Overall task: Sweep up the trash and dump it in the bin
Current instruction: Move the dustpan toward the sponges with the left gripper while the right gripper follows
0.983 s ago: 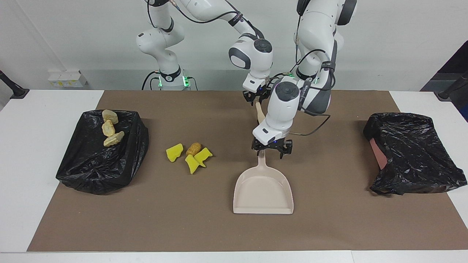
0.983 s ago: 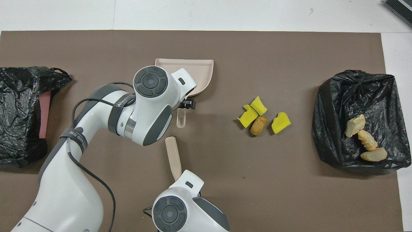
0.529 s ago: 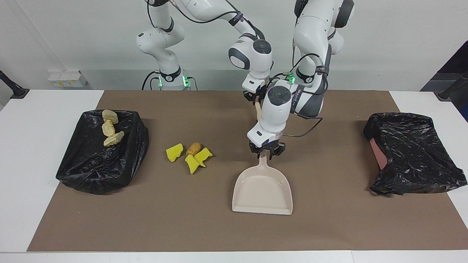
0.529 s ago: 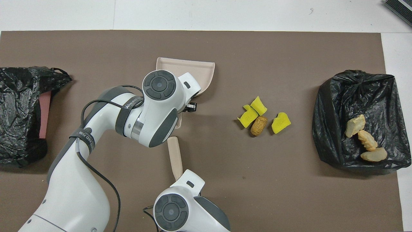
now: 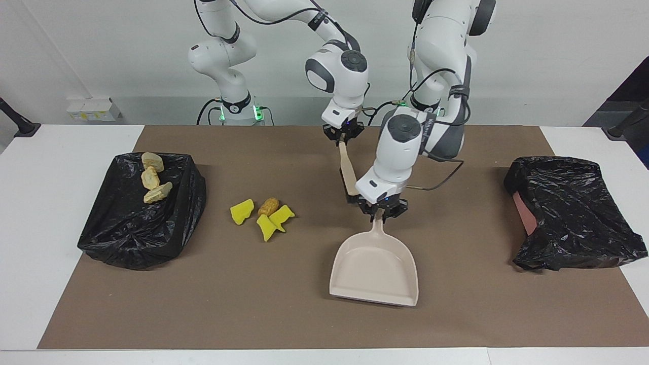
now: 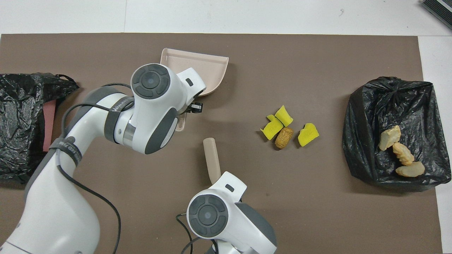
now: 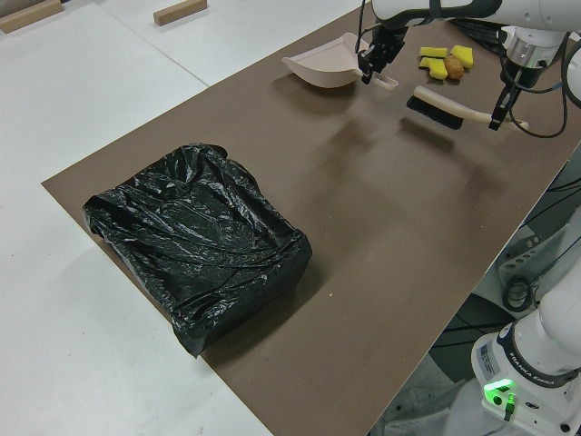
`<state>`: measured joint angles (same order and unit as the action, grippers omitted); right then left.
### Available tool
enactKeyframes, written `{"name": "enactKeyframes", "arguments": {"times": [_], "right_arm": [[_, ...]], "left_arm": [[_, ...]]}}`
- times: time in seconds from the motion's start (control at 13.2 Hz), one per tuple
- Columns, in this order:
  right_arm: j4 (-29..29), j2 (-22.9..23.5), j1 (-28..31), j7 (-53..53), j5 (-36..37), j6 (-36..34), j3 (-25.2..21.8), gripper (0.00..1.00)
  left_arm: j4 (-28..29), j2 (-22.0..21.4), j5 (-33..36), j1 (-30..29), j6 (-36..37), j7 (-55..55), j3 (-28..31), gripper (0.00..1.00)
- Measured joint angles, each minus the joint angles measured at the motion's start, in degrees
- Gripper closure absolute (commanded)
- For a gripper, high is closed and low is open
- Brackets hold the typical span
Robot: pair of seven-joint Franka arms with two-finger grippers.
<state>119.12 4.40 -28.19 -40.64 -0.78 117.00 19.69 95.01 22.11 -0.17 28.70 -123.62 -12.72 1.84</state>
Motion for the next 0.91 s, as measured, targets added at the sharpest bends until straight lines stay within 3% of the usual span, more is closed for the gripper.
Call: {"name": "enactKeyframes", "arguments": {"times": [0.45,0.68,0.91], "right_arm": [[0.1,-8.5,12.7,7.7,0.0,-9.0,-0.1,1.00],[0.4,-9.2,19.1,8.7,2.4,-9.6,-0.2,1.00],[2.6,-9.1,26.0,14.7,6.7,-9.6,-0.2,1.00]], "left_arm": [[-0.1,-4.3,0.0,-7.3,9.1,25.5,0.5,1.00],[0.3,-5.4,0.0,-10.2,13.7,43.1,0.6,1.00],[5.2,-7.4,1.5,-10.7,15.1,58.6,0.6,1.00]]}}
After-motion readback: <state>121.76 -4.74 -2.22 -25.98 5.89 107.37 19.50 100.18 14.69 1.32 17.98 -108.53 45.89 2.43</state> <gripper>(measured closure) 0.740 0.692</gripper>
